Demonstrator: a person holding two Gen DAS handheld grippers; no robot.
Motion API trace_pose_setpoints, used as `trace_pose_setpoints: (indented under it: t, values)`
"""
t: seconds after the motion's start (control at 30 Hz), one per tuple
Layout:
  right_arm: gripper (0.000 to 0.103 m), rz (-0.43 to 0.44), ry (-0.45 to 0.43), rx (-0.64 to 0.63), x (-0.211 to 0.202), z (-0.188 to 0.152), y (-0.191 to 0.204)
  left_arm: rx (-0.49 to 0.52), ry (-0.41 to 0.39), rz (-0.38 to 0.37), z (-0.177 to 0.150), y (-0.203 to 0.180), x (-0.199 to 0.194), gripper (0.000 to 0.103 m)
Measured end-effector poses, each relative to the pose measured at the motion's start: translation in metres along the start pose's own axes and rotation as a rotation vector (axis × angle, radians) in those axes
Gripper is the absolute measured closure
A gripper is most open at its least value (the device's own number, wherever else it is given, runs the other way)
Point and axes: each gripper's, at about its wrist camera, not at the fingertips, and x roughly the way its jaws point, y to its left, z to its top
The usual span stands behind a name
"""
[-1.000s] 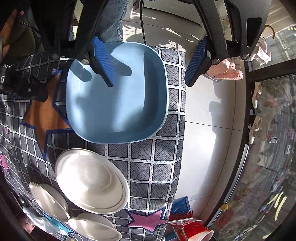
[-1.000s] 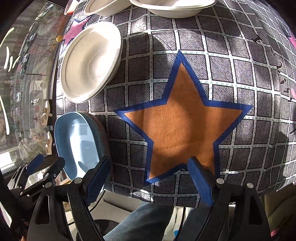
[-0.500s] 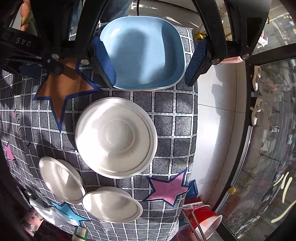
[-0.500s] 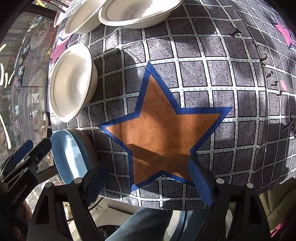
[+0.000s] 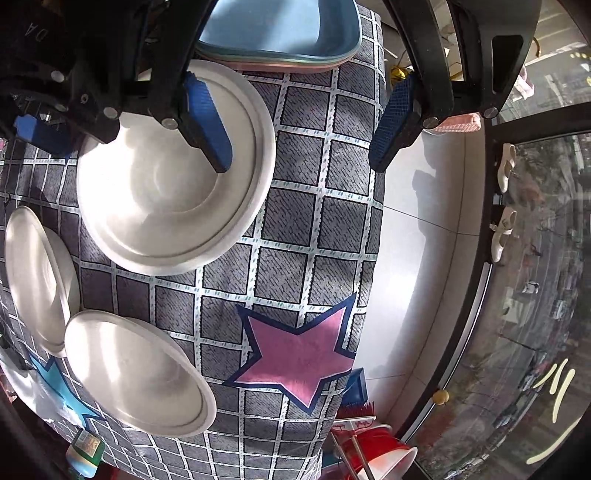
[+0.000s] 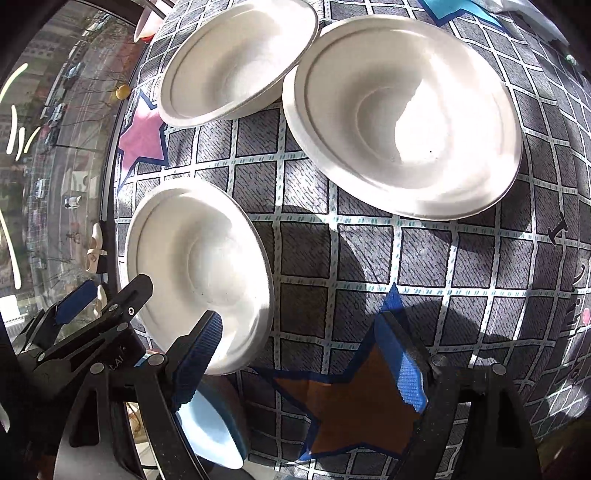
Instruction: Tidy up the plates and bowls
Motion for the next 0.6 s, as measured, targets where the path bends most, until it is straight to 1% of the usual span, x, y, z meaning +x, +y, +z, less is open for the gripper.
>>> trace_pose_setpoints:
  t: [0.13,0.2,0.27,0.3,0.33,0.37,0.4,0.47,0.53,0.6]
  values:
    - [0.017,-0.005,0.01,0.005,0.01,0.002,0.004,0.018,0.017,0.02,0.009,-0.004,0.016,0.023]
    - [0.02,-0.002,0.019,0.007,0.013,0.003,0.005,0.023,0.032,0.013,0.012,-0.006,0.023,0.026]
    - [0.043,-0.003,0.035,0.005,0.017,0.0,0.007,0.02,0.059,-0.052,0.014,-0.007,0.028,0.045]
    - [0.048,-0.001,0.043,0.008,0.018,-0.001,0.008,0.016,0.062,-0.084,0.015,-0.009,0.028,0.05]
    - [0.059,0.014,0.051,0.012,0.019,-0.001,0.005,0.023,0.06,-0.101,0.016,-0.013,0.027,0.061]
    - [0.068,0.03,0.057,0.013,0.02,-0.001,0.004,0.041,0.059,-0.105,0.016,-0.017,0.026,0.069]
    - [0.07,0.039,0.061,0.01,0.02,-0.003,0.005,0.059,0.051,-0.087,0.016,-0.022,0.025,0.069]
    - [0.079,0.036,0.062,-0.005,0.019,-0.006,0.003,0.094,0.038,-0.065,0.015,-0.031,0.022,0.069]
    - [0.081,0.029,0.059,-0.027,0.015,-0.008,0.0,0.118,0.036,-0.05,0.013,-0.039,0.02,0.07]
    - [0.081,0.029,0.059,-0.038,0.013,-0.014,-0.001,0.137,0.038,-0.053,0.009,-0.048,0.017,0.072]
